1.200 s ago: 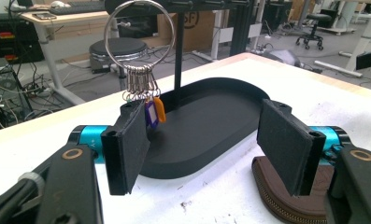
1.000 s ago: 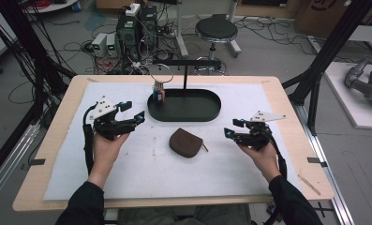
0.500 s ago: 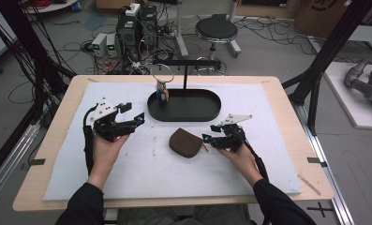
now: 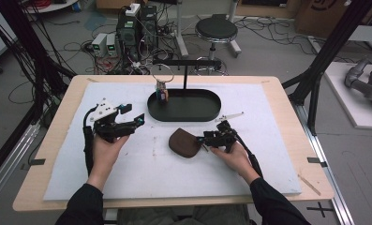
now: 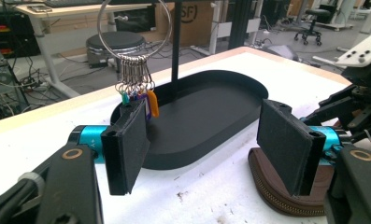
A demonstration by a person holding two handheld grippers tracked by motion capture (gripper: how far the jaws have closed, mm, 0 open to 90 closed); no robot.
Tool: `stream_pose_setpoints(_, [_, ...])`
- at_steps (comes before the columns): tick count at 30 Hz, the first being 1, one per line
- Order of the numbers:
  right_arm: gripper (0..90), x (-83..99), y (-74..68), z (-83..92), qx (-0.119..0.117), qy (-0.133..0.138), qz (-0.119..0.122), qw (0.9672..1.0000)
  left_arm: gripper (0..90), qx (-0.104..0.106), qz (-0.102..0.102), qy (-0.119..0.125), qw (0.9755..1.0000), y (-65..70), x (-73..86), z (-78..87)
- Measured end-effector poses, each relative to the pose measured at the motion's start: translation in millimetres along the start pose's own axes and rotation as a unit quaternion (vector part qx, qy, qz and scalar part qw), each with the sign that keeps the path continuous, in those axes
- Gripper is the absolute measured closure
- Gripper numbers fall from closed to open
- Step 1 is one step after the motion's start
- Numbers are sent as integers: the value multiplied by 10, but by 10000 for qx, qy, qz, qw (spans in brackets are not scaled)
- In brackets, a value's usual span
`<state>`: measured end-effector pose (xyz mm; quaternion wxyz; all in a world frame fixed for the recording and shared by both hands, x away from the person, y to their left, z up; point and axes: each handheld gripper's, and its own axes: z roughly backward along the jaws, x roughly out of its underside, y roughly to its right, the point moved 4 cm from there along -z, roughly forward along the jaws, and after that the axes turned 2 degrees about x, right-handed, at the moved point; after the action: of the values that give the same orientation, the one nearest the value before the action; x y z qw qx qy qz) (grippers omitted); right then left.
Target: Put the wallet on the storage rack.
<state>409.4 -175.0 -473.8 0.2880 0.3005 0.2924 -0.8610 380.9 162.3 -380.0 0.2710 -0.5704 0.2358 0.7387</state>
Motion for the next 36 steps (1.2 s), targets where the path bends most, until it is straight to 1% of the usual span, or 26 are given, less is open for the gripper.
stream_pose_setpoints(2, [671,-5,-29,9,-191,-7,98,9998,336,19,12,-12,10000,11,4,-9])
stream_pose_setpoints(3, [704,-7,-65,16,-213,0,216,9995,336,29,13,-14,10000,16,4,-13])
stream_pose_setpoints(4, [718,-7,-96,22,-100,-16,325,9994,336,26,-6,-33,10000,19,4,-14])
stream_pose_setpoints(7, [755,-12,-109,31,-40,-15,421,9991,336,40,9,-5,10000,41,1,-24])
stream_pose_setpoints(9, [776,-17,-133,41,71,-1,570,9983,336,57,8,-8,10000,52,1,-30])
stream_pose_setpoints(10, [790,-22,-149,52,98,31,672,9977,337,76,-18,-29,10000,54,2,-34])
stream_pose_setpoints(12, [813,-45,-190,100,134,161,829,9963,336,99,-6,-44,9999,63,7,-46])
stream_pose_setpoints(14, [823,-77,-243,158,230,339,1061,9935,336,134,14,-33,9999,76,6,-60])
stream_pose_setpoints(16, [829,-115,-301,219,295,487,1314,9897,337,164,16,-19,9999,96,2,-76])
stream_pose_setpoints(19, [835,-171,-378,323,369,718,1596,9839,337,252,-13,-35,9997,133,-3,-110])
stream_pose_setpoints(20, [837,-187,-393,355,394,796,1730,9809,337,311,-21,-41,9995,151,-3,-126])
stream_pose_setpoints(22, [840,-205,-420,413,401,888,1885,9772,337,409,-33,-79,9991,186,2,-163])
stream_pose_setpoints(26, [843,-214,-441,491,356,924,2143,9717,337,653,-40,-200,9977,262,31,-262])
stream_pose_setpoints(27, [843,-205,-449,501,341,890,2191,9710,338,741,-17,-225,9970,283,42,-292])
stream_pose_setpoints(29, [844,-191,-463,515,324,891,2407,9660,338,902,17,-307,9955,332,67,-355])
stream_pose_setpoints(31, [843,-179,-481,535,297,864,2525,9633,345,1045,49,-433,9936,375,101,-424])
stream_pose_setpoints(33, [843,-167,-499,545,260,854,2633,9606,355,1201,117,-589,9910,410,144,-498])
stream_pose_setpoints(34, [843,-161,-502,552,255,845,2670,9597,362,1240,122,-645,9901,424,162,-526])
stream_pose_setpoints(35, [843,-155,-506,558,224,826,2695,9592,362,1286,103,-743,9889,445,190,-569])
stream_pose_setpoints(36, [843,-151,-509,567,214,812,2745,9579,362,1345,86,-812,9876,460,211,-602])
